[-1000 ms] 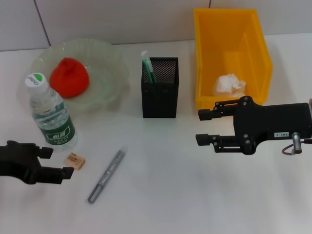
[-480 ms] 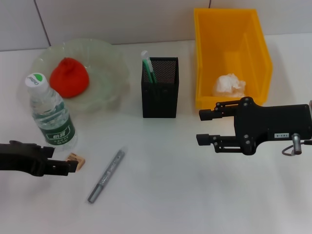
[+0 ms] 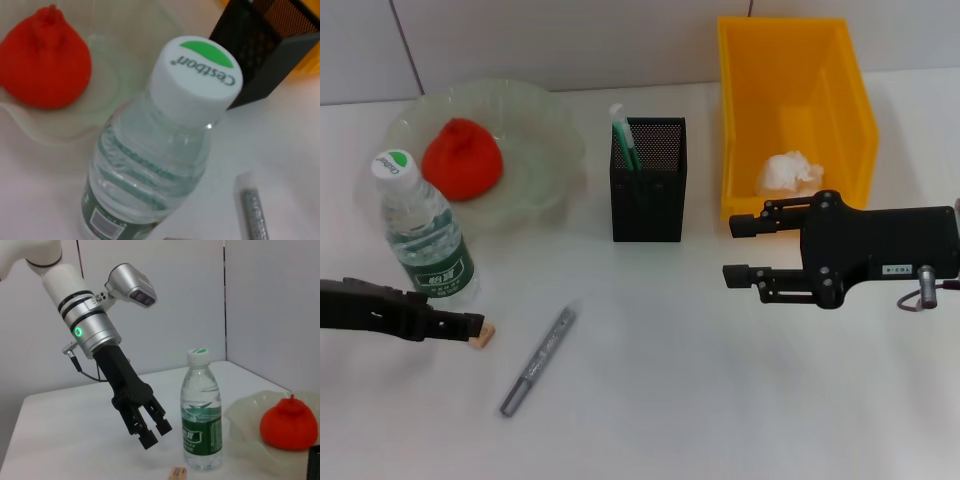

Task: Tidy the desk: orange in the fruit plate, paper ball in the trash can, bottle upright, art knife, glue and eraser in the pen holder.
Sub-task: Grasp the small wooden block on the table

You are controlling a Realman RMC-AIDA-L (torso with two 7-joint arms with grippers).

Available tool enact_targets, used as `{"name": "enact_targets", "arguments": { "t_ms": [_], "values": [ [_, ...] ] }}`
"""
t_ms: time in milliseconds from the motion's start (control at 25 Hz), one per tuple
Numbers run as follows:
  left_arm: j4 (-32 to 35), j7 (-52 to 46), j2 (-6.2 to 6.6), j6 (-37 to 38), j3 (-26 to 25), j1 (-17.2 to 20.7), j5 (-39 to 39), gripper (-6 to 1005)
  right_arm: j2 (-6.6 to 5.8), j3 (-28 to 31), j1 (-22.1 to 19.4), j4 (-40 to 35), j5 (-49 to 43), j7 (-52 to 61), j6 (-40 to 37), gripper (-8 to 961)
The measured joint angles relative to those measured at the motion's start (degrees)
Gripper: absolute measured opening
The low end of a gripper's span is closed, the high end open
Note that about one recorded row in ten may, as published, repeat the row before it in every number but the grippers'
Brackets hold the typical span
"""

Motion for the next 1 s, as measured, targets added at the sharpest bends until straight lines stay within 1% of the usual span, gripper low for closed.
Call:
{"name": "enact_targets", "arguments": {
  "t_ms": [120, 200, 280, 320, 400, 440, 480, 520, 560, 640, 840, 1000],
  "values": [
    [1.9, -3.7, -0.05, 0.0, 2.6, -0.4, 2.5, 844, 0.0, 0.0, 0.0, 0.0, 0.1, -0.5, 0.2, 574],
    [1.9, -3.7, -0.05, 0.0, 2.6, -0.4, 2.5, 844, 0.0, 0.0, 0.0, 0.0, 0.1, -0.6, 0.5, 574],
    [2.4, -5.2, -0.04, 0.2, 3.3, -0.6, 3.3, 844, 0.0, 0.0, 0.0, 0.0, 0.1, -0.7, 0.6, 574],
    [3.1, -8.8, 0.0, 0.6, 3.6, -0.9, 3.7, 844, 0.0, 0.0, 0.0, 0.0, 0.1, -0.9, 0.7, 574],
    [3.1, -8.8, 0.0, 0.6, 3.6, -0.9, 3.7, 844, 0.0, 0.1, 0.0, 0.0, 0.1, -1.2, 0.7, 574],
    [3.8, -11.3, -0.02, 1.0, 4.2, -1.1, 4.0, 844, 0.0, 0.1, 0.0, 0.0, 0.2, -1.4, 0.8, 574],
    [3.8, -11.3, -0.02, 1.0, 4.2, -1.1, 4.0, 844, 0.0, 0.1, 0.0, 0.0, 0.2, -1.4, 0.8, 574],
    [5.3, -15.8, -0.02, 1.2, 5.7, -1.4, 6.4, 844, 0.0, 0.1, 0.0, 0.0, 0.2, -1.4, 0.8, 574],
    [5.7, -17.7, -0.03, 1.4, 6.4, -1.5, 7.9, 844, 0.0, 0.1, 0.0, 0.0, 0.2, -1.4, 0.8, 574],
    [5.9, -19.2, -0.14, 1.7, 7.0, -1.9, 9.0, 844, 0.0, 0.1, 0.1, 0.0, 0.2, -1.6, 0.9, 574],
    [5.4, -19.6, -0.51, 2.4, 7.9, -3.3, 9.0, 844, 0.0, 0.1, 0.1, 0.0, 0.2, -2.1, 1.0, 574],
    [4.7, -19.7, -0.42, 2.3, 9.3, -4.8, 9.1, 844, 0.0, 0.1, 0.1, 0.0, 0.2, -2.2, 1.0, 574]
  ]
}}
